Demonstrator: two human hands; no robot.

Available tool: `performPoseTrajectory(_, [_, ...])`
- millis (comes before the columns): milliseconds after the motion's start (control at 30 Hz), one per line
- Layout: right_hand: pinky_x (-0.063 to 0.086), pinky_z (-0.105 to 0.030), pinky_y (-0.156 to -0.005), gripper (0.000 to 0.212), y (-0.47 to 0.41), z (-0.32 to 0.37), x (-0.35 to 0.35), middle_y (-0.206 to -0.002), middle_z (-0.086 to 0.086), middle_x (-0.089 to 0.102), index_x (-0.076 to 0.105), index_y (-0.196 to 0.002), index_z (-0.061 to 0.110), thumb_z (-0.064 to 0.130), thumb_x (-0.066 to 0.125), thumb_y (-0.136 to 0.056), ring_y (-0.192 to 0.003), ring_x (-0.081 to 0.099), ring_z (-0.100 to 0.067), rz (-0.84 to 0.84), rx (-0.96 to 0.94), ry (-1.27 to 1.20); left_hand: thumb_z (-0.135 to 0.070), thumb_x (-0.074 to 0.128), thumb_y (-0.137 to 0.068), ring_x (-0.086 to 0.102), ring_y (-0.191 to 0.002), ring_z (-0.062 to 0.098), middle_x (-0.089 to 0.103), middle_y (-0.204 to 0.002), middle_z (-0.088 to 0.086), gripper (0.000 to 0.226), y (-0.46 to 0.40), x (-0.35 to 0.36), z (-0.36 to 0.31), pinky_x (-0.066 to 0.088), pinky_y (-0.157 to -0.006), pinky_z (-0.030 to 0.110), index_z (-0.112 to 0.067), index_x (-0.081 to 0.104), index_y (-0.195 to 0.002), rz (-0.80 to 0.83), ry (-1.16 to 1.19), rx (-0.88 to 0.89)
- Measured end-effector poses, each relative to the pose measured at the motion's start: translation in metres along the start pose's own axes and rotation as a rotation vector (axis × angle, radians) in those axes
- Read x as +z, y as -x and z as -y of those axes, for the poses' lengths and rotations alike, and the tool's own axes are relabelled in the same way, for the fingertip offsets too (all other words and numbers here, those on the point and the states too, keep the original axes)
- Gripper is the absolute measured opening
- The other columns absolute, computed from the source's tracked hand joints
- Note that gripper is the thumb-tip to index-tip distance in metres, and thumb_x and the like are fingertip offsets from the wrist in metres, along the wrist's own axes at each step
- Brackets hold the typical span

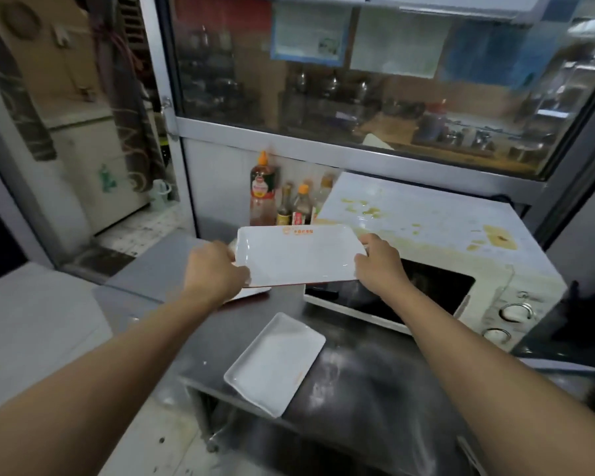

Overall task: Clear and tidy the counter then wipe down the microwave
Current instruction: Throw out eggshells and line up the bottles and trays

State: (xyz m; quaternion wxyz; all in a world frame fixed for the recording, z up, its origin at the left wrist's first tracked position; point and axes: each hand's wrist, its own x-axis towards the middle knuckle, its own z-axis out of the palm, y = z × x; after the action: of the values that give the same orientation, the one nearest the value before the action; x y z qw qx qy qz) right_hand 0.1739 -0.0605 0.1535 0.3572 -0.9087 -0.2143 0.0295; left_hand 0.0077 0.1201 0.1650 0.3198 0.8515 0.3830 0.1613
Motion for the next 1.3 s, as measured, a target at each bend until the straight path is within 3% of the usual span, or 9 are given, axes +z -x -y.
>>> performPoseTrajectory(167, [0.046, -0.033, -0.081, 0.035, 0.019, 0.001, 0.047, -0.115, -0.013, 0.061, 0.056, -0.118, 0.01, 0.002, 0.042, -0.087, -0.103, 0.055, -0.03, 0.051, 0.062, -0.002, -0.013, 0.069, -0.074, 0.059, -0.094, 0.03, 0.065, -0.092, 0.012, 0.022, 0.028, 0.009, 0.049, 0.042, -0.071, 0.028, -0.003, 0.061, -0.092, 0.021, 0.034, -0.113])
performPoseTrajectory(300, [0.043, -0.029, -0.076, 0.036, 0.026, -0.008, 0.078, -0.114, -0.014, 0.062, 0.058, -0.115, 0.007, -0.001, 0.042, -0.085, -0.101, 0.056, -0.03, 0.08, 0.103, -0.009, -0.009, 0.066, -0.071, 0.065, -0.084, 0.03, 0.067, -0.075, 0.01, 0.007, 0.046, 0.027, 0.079, 0.042, -0.063, 0.025, -0.006, 0.063, -0.065, 0.057, 0.075, -0.181])
performPoseTrajectory(367, [0.043, -0.028, -0.077, 0.035, 0.025, -0.015, 0.09, -0.113, -0.014, 0.063, 0.059, -0.113, 0.007, -0.003, 0.042, -0.084, -0.101, 0.057, -0.031, 0.101, 0.118, -0.001, -0.007, 0.065, -0.071, 0.066, -0.084, 0.03, 0.065, -0.069, 0.008, 0.024, 0.054, 0.04, 0.089, 0.042, -0.062, 0.025, -0.015, 0.052, -0.053, 0.061, 0.112, -0.226])
performPoseTrajectory(467, [0.039, -0.025, -0.074, 0.036, 0.017, -0.028, 0.106, -0.112, -0.015, 0.063, 0.058, -0.112, 0.007, -0.005, 0.041, -0.083, -0.102, 0.057, -0.031, 0.153, 0.112, 0.014, -0.008, 0.065, -0.073, 0.064, -0.089, 0.03, 0.062, -0.073, 0.007, 0.012, 0.06, 0.062, 0.1, 0.042, -0.06, 0.026, -0.009, 0.053, -0.073, 0.055, 0.196, -0.316])
performPoseTrajectory(567, [0.038, -0.026, -0.074, 0.039, 0.005, -0.043, 0.121, -0.112, -0.014, 0.062, 0.057, -0.113, 0.01, -0.005, 0.039, -0.082, -0.096, 0.055, -0.028, 0.214, 0.104, 0.013, -0.01, 0.067, -0.073, 0.061, -0.09, 0.027, 0.065, -0.09, 0.01, 0.03, 0.064, 0.089, 0.109, 0.044, -0.062, 0.027, -0.004, 0.05, -0.096, 0.06, 0.225, -0.41])
performPoseTrajectory(733, [0.039, -0.028, -0.082, 0.041, -0.021, -0.072, 0.15, -0.12, -0.013, 0.062, 0.057, -0.116, 0.007, -0.007, 0.042, -0.08, -0.11, 0.055, -0.031, 0.327, 0.011, 0.065, -0.013, 0.067, -0.068, 0.066, -0.081, 0.027, 0.066, -0.079, 0.008, 0.03, 0.075, 0.141, 0.117, 0.055, -0.061, 0.034, 0.0, 0.056, -0.092, 0.053, 0.243, -0.535])
performPoseTrajectory(1000, [0.038, -0.025, -0.072, 0.03, -0.046, -0.105, 0.19, -0.098, -0.008, 0.065, 0.058, -0.092, 0.016, -0.006, 0.044, -0.077, -0.089, 0.057, -0.026, 0.457, -0.098, 0.103, -0.009, 0.068, -0.073, 0.063, -0.084, 0.027, 0.062, -0.09, 0.008, 0.035, 0.088, 0.192, 0.113, 0.053, -0.069, 0.037, -0.009, 0.046, -0.101, -0.075, 0.295, -0.738])
performPoseTrajectory(1167, [0.032, -0.023, -0.067, 0.029, -0.053, -0.118, 0.203, -0.097, -0.004, 0.06, 0.062, -0.102, 0.009, -0.005, 0.047, -0.082, -0.088, 0.053, -0.022, 0.503, -0.172, 0.17, -0.009, 0.069, -0.072, 0.064, -0.081, 0.027, 0.063, -0.086, 0.009, 0.029, 0.094, 0.209, 0.114, 0.054, -0.068, 0.039, -0.012, 0.045, -0.087, -0.116, 0.286, -0.826])
performPoseTrajectory(1300, [0.038, -0.028, -0.076, 0.029, -0.056, -0.127, 0.213, -0.108, -0.017, 0.059, 0.063, -0.103, 0.009, -0.003, 0.051, -0.08, -0.099, 0.055, -0.033, 0.508, -0.249, 0.159, -0.008, 0.069, -0.072, 0.064, -0.081, 0.026, 0.063, -0.087, 0.008, 0.031, 0.094, 0.215, 0.115, 0.055, -0.07, 0.041, -0.012, 0.044, -0.089, -0.125, 0.292, -0.845])
